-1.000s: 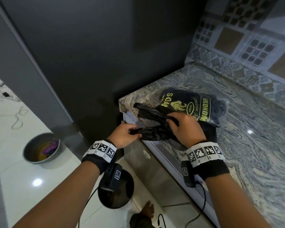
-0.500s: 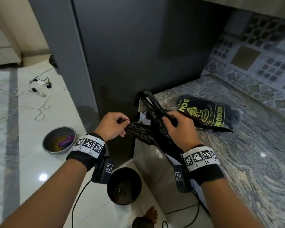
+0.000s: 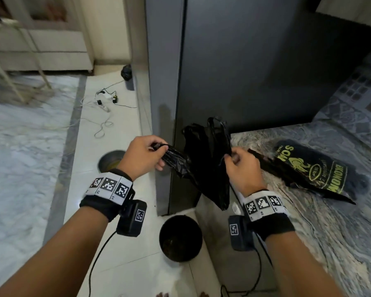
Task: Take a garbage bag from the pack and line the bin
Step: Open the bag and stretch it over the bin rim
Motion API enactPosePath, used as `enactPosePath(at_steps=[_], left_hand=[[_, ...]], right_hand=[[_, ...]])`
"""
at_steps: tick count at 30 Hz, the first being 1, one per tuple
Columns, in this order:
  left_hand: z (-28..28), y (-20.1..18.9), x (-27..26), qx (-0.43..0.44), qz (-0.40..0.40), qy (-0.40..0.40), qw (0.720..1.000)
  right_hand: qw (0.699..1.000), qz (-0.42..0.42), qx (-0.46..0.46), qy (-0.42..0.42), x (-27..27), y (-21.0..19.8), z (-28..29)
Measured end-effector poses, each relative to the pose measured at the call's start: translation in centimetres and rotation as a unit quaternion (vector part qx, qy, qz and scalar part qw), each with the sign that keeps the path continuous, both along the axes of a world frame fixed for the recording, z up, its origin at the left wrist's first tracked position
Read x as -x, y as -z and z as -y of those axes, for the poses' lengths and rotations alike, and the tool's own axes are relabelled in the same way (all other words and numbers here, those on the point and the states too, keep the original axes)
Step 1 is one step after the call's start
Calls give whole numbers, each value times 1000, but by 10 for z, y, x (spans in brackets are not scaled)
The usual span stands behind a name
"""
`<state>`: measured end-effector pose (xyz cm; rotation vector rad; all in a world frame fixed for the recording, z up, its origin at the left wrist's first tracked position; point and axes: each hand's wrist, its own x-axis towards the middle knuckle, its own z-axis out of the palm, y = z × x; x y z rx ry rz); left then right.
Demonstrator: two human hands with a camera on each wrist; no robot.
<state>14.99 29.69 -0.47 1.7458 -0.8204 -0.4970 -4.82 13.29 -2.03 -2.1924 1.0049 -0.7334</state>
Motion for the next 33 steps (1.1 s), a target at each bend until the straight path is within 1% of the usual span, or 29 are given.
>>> enactPosePath(at_steps=[4,7,12,16,17,19,21,22,24,26,29,33], left_hand=[[-3,6,0,-5,-6,-10,1000],[-3,13,6,-8,-11,-11,1000],[1,22,21,-34,4,-3,999],[2,29,34,-51,7,0,999],[2,30,37,-53,11,-4,999],[2,31,40,-54,26,-12,998],[1,33,43,-55,40,-25,997],[0,34,44,-56,38,-35,997],[-3,38,46,-60,29,-61,996],[-5,43,48,-69,30,-81,994],[-8,54,52,-78,26,-109,991],[-8,69,61,-86,8,-134,987]], right_hand=[[994,-27,-97,-44,-9,16,5],[984,-19,-161,-75,-12,29,7],[969,-21,-232,-84,-12,45,6],[972,-86,-202,-89,-13,59,6],[975,-95,-177,-96,-13,62,6],[983,-123,-93,-100,-15,62,4],[987,-126,-20,-96,-15,64,8],[988,-121,0,-95,-15,64,11],[990,-94,-13,-103,-14,69,19],[990,-73,-63,-107,-11,73,26],[987,-51,-112,-106,-5,80,33],[973,-59,-184,-130,-1,86,36]])
